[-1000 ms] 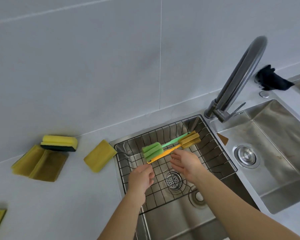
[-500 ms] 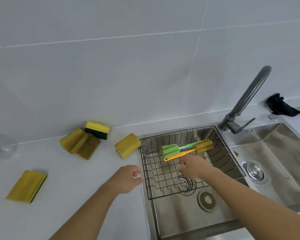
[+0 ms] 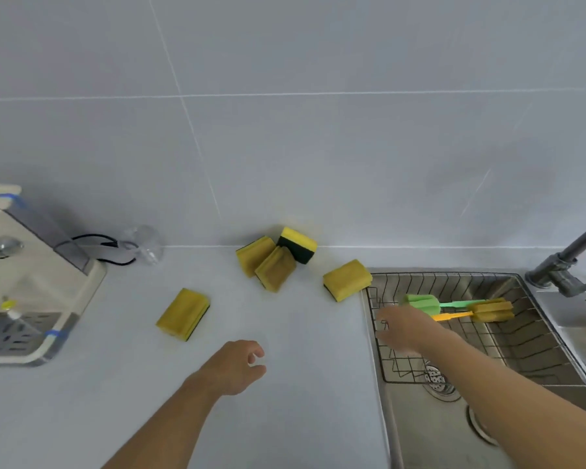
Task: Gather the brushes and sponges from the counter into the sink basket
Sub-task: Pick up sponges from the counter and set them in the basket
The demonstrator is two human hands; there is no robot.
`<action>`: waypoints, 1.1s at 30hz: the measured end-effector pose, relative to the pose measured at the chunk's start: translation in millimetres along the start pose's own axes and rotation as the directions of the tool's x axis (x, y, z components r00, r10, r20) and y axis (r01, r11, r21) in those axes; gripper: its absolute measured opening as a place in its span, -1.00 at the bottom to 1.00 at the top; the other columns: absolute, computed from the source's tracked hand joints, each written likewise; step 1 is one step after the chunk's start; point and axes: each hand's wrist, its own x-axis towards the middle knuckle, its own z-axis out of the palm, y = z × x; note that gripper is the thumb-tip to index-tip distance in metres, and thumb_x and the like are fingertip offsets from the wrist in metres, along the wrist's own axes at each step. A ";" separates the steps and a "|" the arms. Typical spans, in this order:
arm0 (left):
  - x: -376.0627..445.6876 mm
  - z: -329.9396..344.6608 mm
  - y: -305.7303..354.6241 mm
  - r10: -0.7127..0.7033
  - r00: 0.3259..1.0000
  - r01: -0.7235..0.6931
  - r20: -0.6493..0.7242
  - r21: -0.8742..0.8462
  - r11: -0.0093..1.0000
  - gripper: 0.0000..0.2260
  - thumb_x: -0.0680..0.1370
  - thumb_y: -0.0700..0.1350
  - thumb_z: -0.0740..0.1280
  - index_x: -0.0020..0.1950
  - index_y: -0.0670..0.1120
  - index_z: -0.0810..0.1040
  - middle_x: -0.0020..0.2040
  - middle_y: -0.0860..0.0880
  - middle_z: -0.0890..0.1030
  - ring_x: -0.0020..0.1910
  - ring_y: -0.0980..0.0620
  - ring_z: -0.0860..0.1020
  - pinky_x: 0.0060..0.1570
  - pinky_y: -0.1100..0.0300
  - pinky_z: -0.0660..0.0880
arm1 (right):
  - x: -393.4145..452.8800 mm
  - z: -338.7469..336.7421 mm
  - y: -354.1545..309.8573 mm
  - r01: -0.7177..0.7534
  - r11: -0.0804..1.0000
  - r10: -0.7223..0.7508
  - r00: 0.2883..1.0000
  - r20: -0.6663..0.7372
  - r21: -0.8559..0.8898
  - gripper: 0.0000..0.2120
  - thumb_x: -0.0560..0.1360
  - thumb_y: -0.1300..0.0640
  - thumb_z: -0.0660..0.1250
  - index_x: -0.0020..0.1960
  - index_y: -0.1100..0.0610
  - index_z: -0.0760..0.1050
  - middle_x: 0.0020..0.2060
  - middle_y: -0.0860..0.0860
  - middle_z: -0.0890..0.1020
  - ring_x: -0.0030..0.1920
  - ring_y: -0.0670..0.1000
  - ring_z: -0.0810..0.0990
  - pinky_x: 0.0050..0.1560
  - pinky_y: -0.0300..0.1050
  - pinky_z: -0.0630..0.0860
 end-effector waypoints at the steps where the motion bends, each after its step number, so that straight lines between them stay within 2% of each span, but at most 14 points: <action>1: -6.6 -4.7 -15.3 -0.019 1.000 0.019 -0.007 -0.014 1.000 -0.67 0.51 0.10 0.34 0.24 0.05 0.50 0.11 0.06 0.51 0.07 0.09 0.53 0.06 0.25 0.48 | 2.8 0.7 -13.1 0.021 1.000 -0.021 1.000 -0.006 -0.017 -0.56 0.57 -0.01 0.22 0.43 0.02 0.40 0.29 0.02 0.56 0.24 0.07 0.55 0.15 -0.09 0.50; 3: -15.2 -10.8 -37.7 -0.051 0.998 0.050 -0.022 -0.040 0.998 -0.69 0.50 0.11 0.34 0.22 0.08 0.50 0.10 0.07 0.51 0.05 0.11 0.53 0.06 0.23 0.49 | 6.0 1.5 -31.6 0.054 0.997 -0.054 0.999 -0.004 -0.046 -0.54 0.58 -0.02 0.20 0.47 0.00 0.35 0.35 -0.02 0.53 0.31 0.05 0.51 0.24 -0.08 0.47; 8: -31.6 -41.4 -90.6 -0.073 0.991 0.062 -0.113 -0.097 0.993 -0.81 0.51 0.08 0.35 0.10 0.14 0.47 0.05 0.08 0.51 0.00 0.13 0.53 -0.03 0.31 0.45 | 18.7 0.5 -92.7 0.168 0.969 -0.165 0.986 0.034 -0.179 -0.51 0.62 -0.05 0.15 0.54 -0.02 0.23 0.46 0.01 0.40 0.41 0.09 0.41 0.34 -0.02 0.42; 14: -35.0 -67.9 -130.7 -0.118 0.951 0.072 -0.284 -0.168 0.983 -0.88 0.50 0.04 0.38 0.01 0.16 0.50 -0.02 0.09 0.55 -0.07 0.13 0.56 0.01 0.18 0.55 | 39.0 -1.1 -151.7 0.299 0.906 -0.304 0.952 0.031 -0.299 -0.48 0.62 0.00 0.16 0.56 -0.04 0.17 0.50 -0.03 0.32 0.46 0.07 0.34 0.36 -0.02 0.40; 17: -27.4 -78.2 -138.0 -0.094 0.917 0.043 -0.389 -0.137 0.990 -0.90 0.51 0.02 0.37 0.00 0.11 0.51 -0.04 0.04 0.56 -0.10 0.10 0.53 -0.01 0.16 0.54 | 51.6 -7.4 -172.1 0.328 0.883 -0.348 0.937 0.000 -0.334 -0.46 0.62 0.01 0.18 0.57 -0.06 0.14 0.50 -0.02 0.31 0.43 0.08 0.36 0.28 -0.03 0.46; 20: -16.2 -86.0 -140.9 -0.091 0.893 0.029 -0.442 -0.146 0.989 -0.72 0.52 0.02 0.35 0.21 0.03 0.50 0.11 0.00 0.54 0.06 0.04 0.51 0.07 0.18 0.48 | 68.3 -15.4 -185.8 0.358 0.839 -0.406 0.913 -0.034 -0.410 -0.46 0.61 0.07 0.22 0.54 -0.05 0.14 0.41 0.01 0.38 0.32 0.10 0.44 0.15 -0.03 0.51; 23: -7.5 -87.2 -141.1 -0.133 0.882 0.041 -0.452 -0.206 0.978 -0.51 0.51 0.08 0.36 0.41 0.03 0.35 0.30 0.00 0.42 0.25 -0.01 0.46 0.19 0.12 0.44 | 87.0 -22.6 -193.3 0.373 0.790 -0.455 0.889 -0.056 -0.486 -0.46 0.57 0.20 0.26 0.49 -0.05 0.20 0.32 -0.01 0.44 0.22 0.07 0.47 0.03 -0.10 0.48; 25: -1.5 -85.4 -140.8 -0.147 0.875 0.041 -0.462 -0.231 0.972 -0.39 0.47 0.14 0.38 0.47 0.05 0.27 0.38 0.00 0.36 0.29 -0.03 0.43 0.21 0.07 0.44 | 100.4 -30.0 -198.3 0.374 0.762 -0.473 0.879 -0.060 -0.529 -0.43 0.55 0.23 0.27 0.50 -0.04 0.20 0.32 -0.01 0.43 0.25 0.07 0.46 0.07 -0.08 0.47; 28: 8.4 -81.6 -141.1 -0.163 0.865 0.059 -0.475 -0.226 0.972 -0.22 0.41 0.21 0.41 0.52 0.07 0.14 0.44 0.01 0.28 0.34 -0.05 0.38 0.25 0.03 0.42 | 119.0 -40.1 -205.9 0.396 0.722 -0.498 0.867 -0.029 -0.567 -0.33 0.55 0.27 0.25 0.57 -0.02 0.11 0.44 0.00 0.34 0.37 0.09 0.40 0.22 -0.05 0.44; 33: 23.4 -73.9 -144.2 -0.187 0.865 0.096 -0.466 -0.213 0.972 -0.08 0.36 0.24 0.44 0.55 0.09 -0.01 0.49 -0.01 0.22 0.39 -0.08 0.33 0.26 -0.02 0.41 | 143.6 -35.5 -213.9 0.437 0.619 -0.541 0.840 0.049 -0.653 -0.29 0.54 0.22 0.32 0.58 -0.02 0.07 0.47 0.03 0.32 0.43 0.11 0.34 0.38 0.02 0.35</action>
